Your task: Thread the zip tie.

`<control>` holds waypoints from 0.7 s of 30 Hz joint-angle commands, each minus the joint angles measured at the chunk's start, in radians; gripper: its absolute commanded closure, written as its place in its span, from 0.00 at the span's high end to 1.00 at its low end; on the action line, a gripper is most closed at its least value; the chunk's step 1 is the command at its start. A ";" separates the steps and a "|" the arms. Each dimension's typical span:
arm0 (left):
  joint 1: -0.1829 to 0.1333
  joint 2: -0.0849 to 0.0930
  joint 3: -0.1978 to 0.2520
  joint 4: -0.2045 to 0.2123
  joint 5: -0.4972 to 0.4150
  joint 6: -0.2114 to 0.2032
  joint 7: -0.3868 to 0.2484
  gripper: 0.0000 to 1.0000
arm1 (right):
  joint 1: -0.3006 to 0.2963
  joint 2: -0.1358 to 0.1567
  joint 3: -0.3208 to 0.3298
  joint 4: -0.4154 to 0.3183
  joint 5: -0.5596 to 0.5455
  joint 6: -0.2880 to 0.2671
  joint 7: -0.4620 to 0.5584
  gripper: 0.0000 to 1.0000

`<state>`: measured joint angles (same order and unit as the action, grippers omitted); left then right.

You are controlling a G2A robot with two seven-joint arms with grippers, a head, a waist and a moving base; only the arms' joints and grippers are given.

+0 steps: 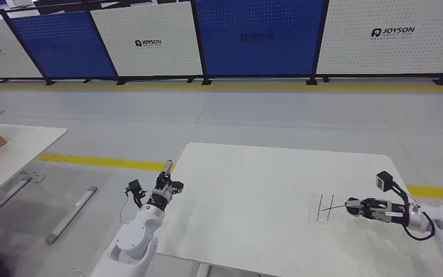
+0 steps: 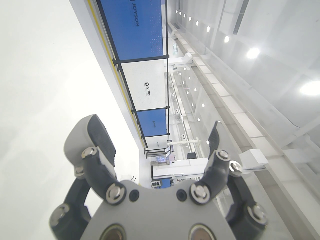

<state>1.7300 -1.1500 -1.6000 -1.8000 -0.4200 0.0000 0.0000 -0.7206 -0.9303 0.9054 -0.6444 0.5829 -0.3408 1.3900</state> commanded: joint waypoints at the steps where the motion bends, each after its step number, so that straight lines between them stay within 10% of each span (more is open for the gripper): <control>1: 0.000 0.000 0.000 0.000 0.000 0.000 0.000 1.00 | -0.037 0.027 0.035 -0.073 0.063 0.001 0.000 0.00; 6: 0.000 0.000 0.000 0.000 0.000 0.000 0.000 1.00 | -0.159 0.107 0.109 -0.327 0.092 0.001 0.000 0.00; 21: 0.000 0.000 0.000 0.000 0.000 0.000 0.000 1.00 | -0.205 0.099 0.113 -0.429 0.124 0.001 -0.075 0.00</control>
<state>1.7300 -1.1500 -1.6000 -1.8000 -0.4200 0.0000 0.0000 -0.9179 -0.8301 1.0135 -1.0513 0.6884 -0.3349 1.3263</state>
